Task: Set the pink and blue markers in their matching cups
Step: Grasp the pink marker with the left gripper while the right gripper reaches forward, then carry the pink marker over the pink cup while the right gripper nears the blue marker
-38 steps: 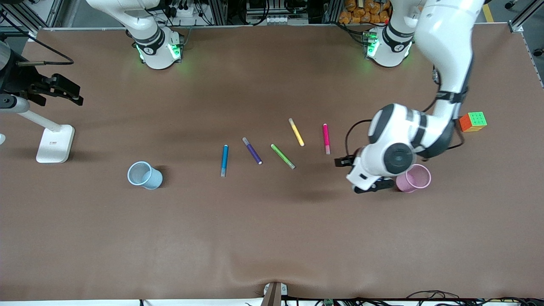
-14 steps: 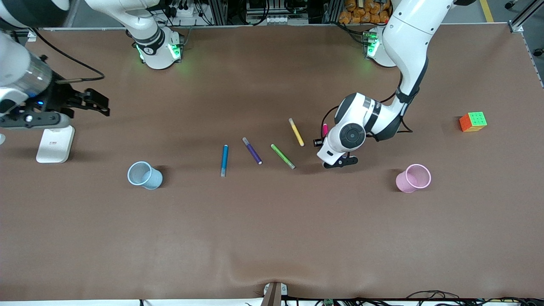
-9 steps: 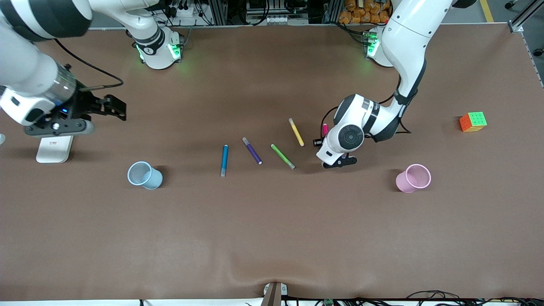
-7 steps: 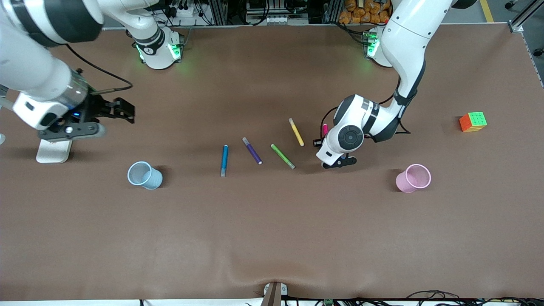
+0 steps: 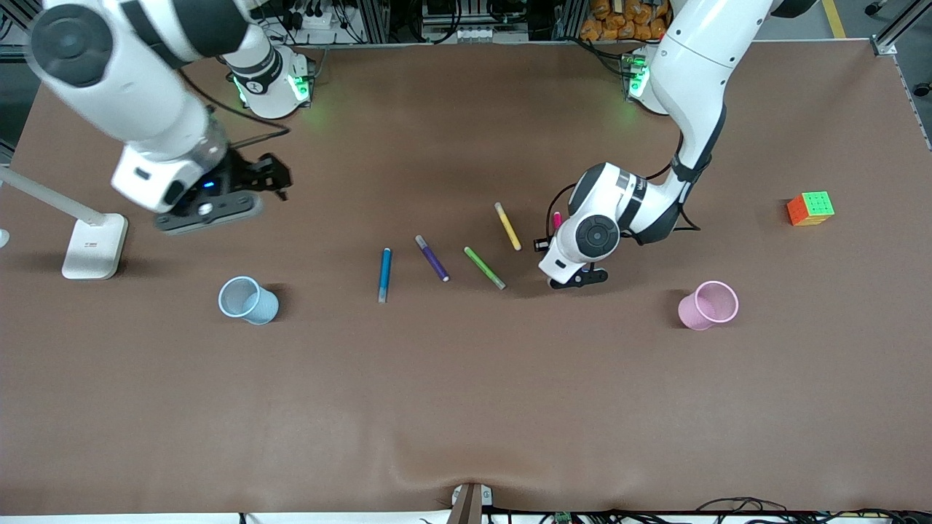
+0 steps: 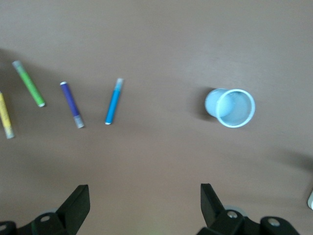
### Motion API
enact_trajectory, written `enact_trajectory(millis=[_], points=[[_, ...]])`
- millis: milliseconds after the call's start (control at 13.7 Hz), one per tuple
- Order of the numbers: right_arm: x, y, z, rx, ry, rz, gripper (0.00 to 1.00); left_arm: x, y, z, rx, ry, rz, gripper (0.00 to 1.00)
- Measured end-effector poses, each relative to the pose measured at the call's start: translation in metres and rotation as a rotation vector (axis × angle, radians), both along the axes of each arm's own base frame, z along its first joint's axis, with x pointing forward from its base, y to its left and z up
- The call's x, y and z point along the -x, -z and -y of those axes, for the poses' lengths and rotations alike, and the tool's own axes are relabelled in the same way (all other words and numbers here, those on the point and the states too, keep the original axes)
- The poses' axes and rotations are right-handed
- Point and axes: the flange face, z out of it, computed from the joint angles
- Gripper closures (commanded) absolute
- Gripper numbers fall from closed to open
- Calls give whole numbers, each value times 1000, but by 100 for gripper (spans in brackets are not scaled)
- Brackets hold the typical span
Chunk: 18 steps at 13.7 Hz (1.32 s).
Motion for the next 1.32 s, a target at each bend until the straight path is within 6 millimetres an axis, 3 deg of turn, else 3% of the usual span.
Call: enact_trajectory(millis=[146,366,512,951,1098,1317], points=[[9,1,-16,6,-27,-13,0,-2,-1,1,2,-1,3,69],[12,2,-19,11,-34,-25,0,-8,-2,2,7,-6,7,76],[12,2,-21,9,-38,-20,0,-11,-2,-1,8,-13,8,100],[17,7,-41,6,-72,-12,0,-39,-10,-30,17,-64,34,100],[16,12,-46,9,-78,-16,0,-52,-27,-36,23,-80,45,100],[14,22,-58,8,-72,-10,0,-82,-91,-64,22,-121,36,100]])
